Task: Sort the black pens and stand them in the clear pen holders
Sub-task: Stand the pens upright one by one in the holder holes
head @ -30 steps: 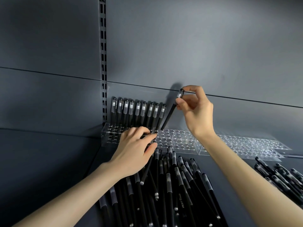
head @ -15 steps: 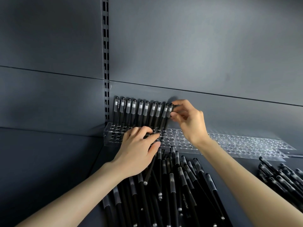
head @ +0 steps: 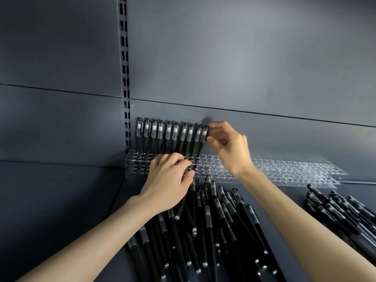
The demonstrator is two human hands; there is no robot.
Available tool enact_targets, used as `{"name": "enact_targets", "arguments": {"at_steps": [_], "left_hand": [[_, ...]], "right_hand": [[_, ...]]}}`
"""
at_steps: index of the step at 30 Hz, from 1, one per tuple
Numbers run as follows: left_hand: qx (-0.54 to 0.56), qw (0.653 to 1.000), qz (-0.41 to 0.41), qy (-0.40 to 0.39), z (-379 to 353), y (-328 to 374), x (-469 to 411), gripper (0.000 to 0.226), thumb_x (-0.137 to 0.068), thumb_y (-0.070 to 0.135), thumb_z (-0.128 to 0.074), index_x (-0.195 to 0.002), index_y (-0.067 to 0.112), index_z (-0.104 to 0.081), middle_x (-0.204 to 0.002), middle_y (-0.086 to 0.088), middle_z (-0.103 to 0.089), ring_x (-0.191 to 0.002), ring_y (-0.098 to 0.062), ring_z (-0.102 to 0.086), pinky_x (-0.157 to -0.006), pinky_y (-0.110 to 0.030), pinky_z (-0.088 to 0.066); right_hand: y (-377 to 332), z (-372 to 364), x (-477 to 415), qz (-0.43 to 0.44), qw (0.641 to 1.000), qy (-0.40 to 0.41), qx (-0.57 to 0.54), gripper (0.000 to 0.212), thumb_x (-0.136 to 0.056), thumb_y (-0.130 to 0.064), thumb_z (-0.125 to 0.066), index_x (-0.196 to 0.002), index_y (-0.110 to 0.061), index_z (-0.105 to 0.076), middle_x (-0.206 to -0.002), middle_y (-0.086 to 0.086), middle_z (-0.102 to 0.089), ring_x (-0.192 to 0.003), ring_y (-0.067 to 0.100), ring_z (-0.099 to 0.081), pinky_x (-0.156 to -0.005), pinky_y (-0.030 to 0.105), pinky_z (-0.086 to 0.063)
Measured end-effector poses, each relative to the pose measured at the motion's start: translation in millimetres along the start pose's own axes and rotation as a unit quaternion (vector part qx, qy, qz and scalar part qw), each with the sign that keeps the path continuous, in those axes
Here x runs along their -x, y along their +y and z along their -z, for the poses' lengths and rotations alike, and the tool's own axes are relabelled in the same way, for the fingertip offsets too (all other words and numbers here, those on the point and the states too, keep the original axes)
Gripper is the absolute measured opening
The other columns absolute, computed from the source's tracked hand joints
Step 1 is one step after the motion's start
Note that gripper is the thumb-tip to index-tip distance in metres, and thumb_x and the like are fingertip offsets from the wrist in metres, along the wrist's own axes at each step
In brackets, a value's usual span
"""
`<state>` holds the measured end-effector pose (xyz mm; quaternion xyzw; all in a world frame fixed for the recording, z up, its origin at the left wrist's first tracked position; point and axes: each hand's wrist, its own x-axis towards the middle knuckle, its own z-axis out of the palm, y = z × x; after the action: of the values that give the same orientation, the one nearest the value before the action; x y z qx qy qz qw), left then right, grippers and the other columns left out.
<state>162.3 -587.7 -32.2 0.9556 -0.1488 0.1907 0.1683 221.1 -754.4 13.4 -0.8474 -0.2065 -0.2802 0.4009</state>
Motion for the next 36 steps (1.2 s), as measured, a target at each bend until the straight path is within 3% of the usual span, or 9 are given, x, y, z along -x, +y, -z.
{"name": "enact_targets", "arguments": {"at_steps": [4, 8, 10, 12, 15, 18, 25, 28, 36], "left_hand": [[0.036, 0.999, 0.001, 0.04, 8, 11, 9, 0.03, -0.097, 0.037, -0.043, -0.114, 0.02, -0.061, -0.113, 0.007, -0.053, -0.11, -0.015, -0.046, -0.096, -0.03, -0.032], [0.009, 0.997, 0.051, -0.063, 13, 27, 31, 0.048, -0.092, 0.057, -0.038, -0.122, 0.021, -0.052, -0.119, 0.005, -0.05, -0.114, -0.016, -0.044, -0.09, -0.032, -0.041], [-0.03, 0.994, 0.064, -0.089, 13, 36, 46, 0.061, -0.088, 0.066, -0.034, -0.124, 0.02, -0.049, -0.124, 0.005, -0.047, -0.118, -0.017, -0.04, -0.096, -0.035, -0.039], [-0.055, 0.991, 0.073, -0.103, 14, 46, 59, 0.069, -0.085, 0.071, -0.032, -0.126, 0.019, -0.048, -0.126, 0.005, -0.045, -0.119, -0.018, -0.038, -0.099, -0.036, -0.037], [-0.074, 0.989, 0.089, -0.094, 15, 60, 71, 0.068, -0.087, 0.068, -0.034, -0.13, 0.017, -0.047, -0.132, 0.004, -0.043, -0.123, -0.019, -0.036, -0.101, -0.036, -0.036], [-0.085, 0.989, 0.112, -0.054, 10, 73, 81, 0.058, -0.091, 0.06, -0.036, -0.129, 0.018, -0.051, -0.131, 0.004, -0.047, -0.123, -0.019, -0.038, -0.103, -0.033, -0.034], [0.027, 0.976, 0.212, 0.045, 10, 84, 97, 0.045, -0.084, 0.057, -0.057, -0.11, 0.02, -0.057, -0.112, 0.005, -0.054, -0.11, -0.016, -0.051, -0.086, -0.028, -0.04], [-0.017, 0.97, 0.243, 0.018, 9, 83, 99, 0.051, -0.087, 0.058, -0.052, -0.116, 0.016, -0.053, -0.117, -0.002, -0.052, -0.113, -0.021, -0.051, -0.089, -0.032, -0.041], [-0.081, 0.967, 0.241, -0.026, 18, 83, 96, 0.034, -0.097, 0.041, -0.043, -0.116, 0.014, -0.052, -0.106, -0.005, -0.063, -0.099, -0.029, -0.06, -0.069, -0.03, -0.036]], "right_hand": [[-5, 10, 18, -0.016, 1.0, 0.002, 0.0, 0.014, -0.091, -0.012, -0.06, -0.105, -0.012, -0.063, -0.085, -0.003, -0.066, -0.073, 0.001, -0.059, -0.066, 0.005, -0.044], [-6, 21, 50, -0.041, 0.998, -0.049, 0.008, 0.009, -0.092, -0.012, -0.059, -0.097, -0.012, -0.065, -0.087, -0.005, -0.063, -0.075, 0.0, -0.057, -0.066, 0.002, -0.041], [-4, 26, 68, -0.044, 0.993, -0.105, 0.021, 0.011, -0.092, -0.014, -0.059, -0.1, -0.012, -0.065, -0.094, -0.002, -0.064, -0.081, 0.006, -0.06, -0.073, 0.008, -0.046], [0, 30, 84, -0.027, 0.984, -0.169, 0.052, 0.017, -0.093, -0.021, -0.058, -0.108, -0.015, -0.063, -0.107, 0.0, -0.062, -0.098, 0.016, -0.061, -0.089, 0.023, -0.046], [2, 37, 102, -0.001, 0.961, -0.264, 0.088, 0.036, -0.095, -0.032, -0.051, -0.129, -0.019, -0.053, -0.139, 0.001, -0.047, -0.13, 0.021, -0.04, -0.108, 0.024, -0.025], [2, 39, 115, -0.014, 0.943, -0.316, 0.107, 0.047, -0.097, -0.042, -0.041, -0.142, -0.027, -0.038, -0.155, -0.002, -0.024, -0.142, 0.021, -0.019, -0.115, 0.032, -0.011], [1, 39, 123, -0.027, 0.944, -0.31, 0.112, 0.048, -0.099, -0.043, -0.035, -0.145, -0.027, -0.033, -0.157, -0.002, -0.02, -0.143, 0.026, -0.015, -0.116, 0.045, -0.011], [2, 39, 123, -0.022, 0.946, -0.305, 0.111, 0.048, -0.099, -0.042, -0.036, -0.144, -0.025, -0.035, -0.157, -0.001, -0.021, -0.143, 0.026, -0.017, -0.116, 0.045, -0.012], [0, 39, 124, -0.026, 0.948, -0.3, 0.104, 0.047, -0.099, -0.041, -0.036, -0.143, -0.023, -0.036, -0.155, -0.002, -0.024, -0.142, 0.027, -0.02, -0.115, 0.043, -0.013]]}}
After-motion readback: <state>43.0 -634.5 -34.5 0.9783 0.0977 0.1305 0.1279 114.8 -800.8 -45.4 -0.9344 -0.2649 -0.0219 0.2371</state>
